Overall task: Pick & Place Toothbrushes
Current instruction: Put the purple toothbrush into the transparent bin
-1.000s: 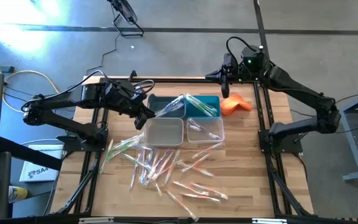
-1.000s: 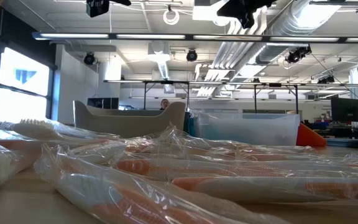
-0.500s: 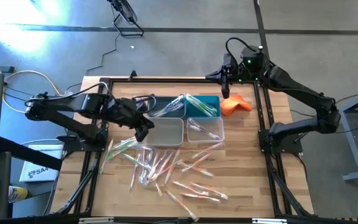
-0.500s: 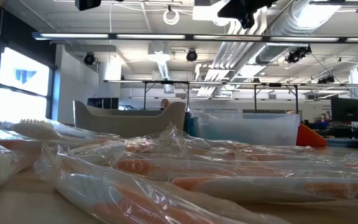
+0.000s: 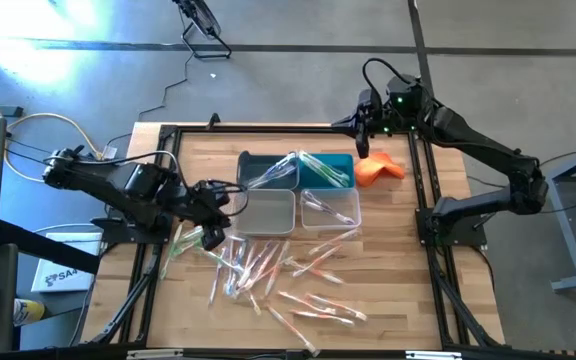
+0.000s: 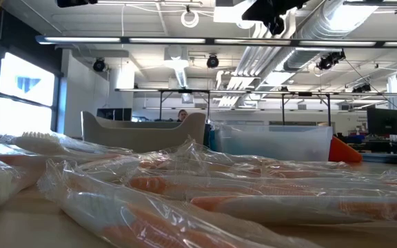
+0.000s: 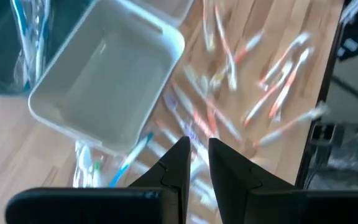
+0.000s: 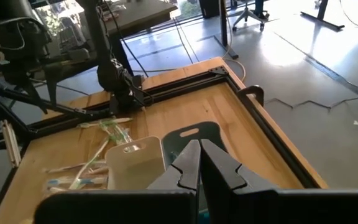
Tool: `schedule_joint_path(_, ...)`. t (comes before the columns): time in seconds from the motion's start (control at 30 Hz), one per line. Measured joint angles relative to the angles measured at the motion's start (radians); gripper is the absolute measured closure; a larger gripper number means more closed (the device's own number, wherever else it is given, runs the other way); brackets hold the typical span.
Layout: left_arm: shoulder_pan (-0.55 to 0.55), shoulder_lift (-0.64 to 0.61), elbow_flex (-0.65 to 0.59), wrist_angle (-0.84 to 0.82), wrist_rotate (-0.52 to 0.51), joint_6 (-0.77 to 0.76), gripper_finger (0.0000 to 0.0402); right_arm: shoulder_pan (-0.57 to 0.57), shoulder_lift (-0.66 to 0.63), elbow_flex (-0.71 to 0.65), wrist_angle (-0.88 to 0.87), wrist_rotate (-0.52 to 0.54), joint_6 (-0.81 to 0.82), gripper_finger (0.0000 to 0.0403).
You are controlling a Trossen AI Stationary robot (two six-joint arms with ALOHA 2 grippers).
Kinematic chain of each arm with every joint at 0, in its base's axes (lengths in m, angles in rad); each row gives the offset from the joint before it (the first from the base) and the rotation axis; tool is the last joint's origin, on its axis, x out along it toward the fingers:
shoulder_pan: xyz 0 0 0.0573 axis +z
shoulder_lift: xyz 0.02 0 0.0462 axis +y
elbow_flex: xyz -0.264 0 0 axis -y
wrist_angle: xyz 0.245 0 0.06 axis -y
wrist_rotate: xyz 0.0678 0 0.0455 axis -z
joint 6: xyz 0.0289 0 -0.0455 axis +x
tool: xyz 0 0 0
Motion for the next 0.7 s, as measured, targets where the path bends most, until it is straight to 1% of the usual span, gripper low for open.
schedule_joint_path(0.2, -0.029, 0.000, 0.000, -0.035, 0.003, 0.006, 0.0346, 0.031, 0.000, 0.000, 0.000, 0.000, 0.000, 0.0398)
schedule_joint_path(0.33, -0.028, 0.000, 0.000, -0.030, 0.003, -0.034, 0.0346, 0.057, 0.000, 0.000, 0.000, 0.000, 0.000, 0.0398)
schedule_joint_path(0.5, -0.028, 0.015, 0.001, 0.022, 0.002, -0.113, 0.0346, 0.078, 0.000, 0.000, 0.000, 0.001, -0.003, 0.0398)
schedule_joint_path(0.7, -0.028, 0.057, 0.001, 0.102, 0.004, -0.135, 0.0346, 0.078, 0.000, 0.000, 0.000, 0.001, -0.003, 0.0398)
